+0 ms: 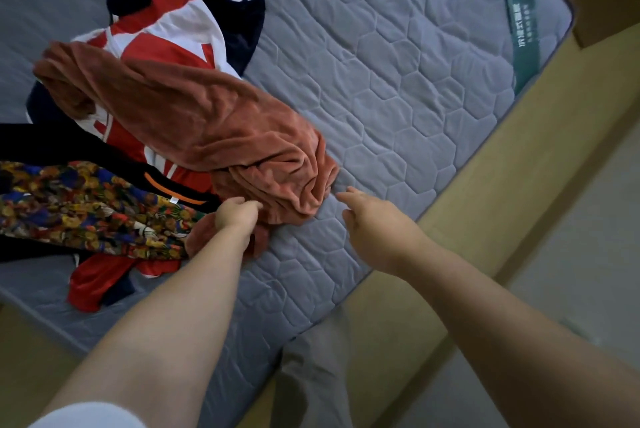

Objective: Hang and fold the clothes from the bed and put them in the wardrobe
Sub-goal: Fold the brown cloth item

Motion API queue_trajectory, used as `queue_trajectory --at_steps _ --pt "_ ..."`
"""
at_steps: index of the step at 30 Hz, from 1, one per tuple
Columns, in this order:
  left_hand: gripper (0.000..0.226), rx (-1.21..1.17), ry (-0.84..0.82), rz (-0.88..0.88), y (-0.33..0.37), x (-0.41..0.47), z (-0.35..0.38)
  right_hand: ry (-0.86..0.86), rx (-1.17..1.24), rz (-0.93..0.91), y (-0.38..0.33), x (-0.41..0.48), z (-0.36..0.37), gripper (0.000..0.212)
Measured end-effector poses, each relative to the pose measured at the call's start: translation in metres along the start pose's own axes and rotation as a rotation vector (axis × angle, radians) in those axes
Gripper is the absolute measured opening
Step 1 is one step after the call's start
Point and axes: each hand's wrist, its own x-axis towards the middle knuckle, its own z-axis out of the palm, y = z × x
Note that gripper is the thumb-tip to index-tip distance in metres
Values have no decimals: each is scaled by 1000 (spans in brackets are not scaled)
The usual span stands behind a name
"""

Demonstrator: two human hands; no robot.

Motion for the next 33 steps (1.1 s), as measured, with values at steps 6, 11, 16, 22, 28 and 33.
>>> queue_trajectory --at_steps 6,11,16,22,28,33 --pt "48 -43 -93 2 0 11 -14 -43 -41 -11 -12 -2 -7 47" --pt "32 -25 -253 -29 6 13 -12 -64 -95 -6 -16 0 -10 49" --pt "18 -43 -3 209 22 -37 -32 -91 -136 -18 -34 -19 -25 43" --pt "15 -147 -52 673 66 -183 -104 -66 -145 -68 -77 -84 -60 43" --pt "20 -303 62 1094 127 -363 -192 185 34 -244 -142 -161 -108 83" --pt "30 -452 171 1286 150 -494 -259 359 169 -389 -197 -228 -146 67"
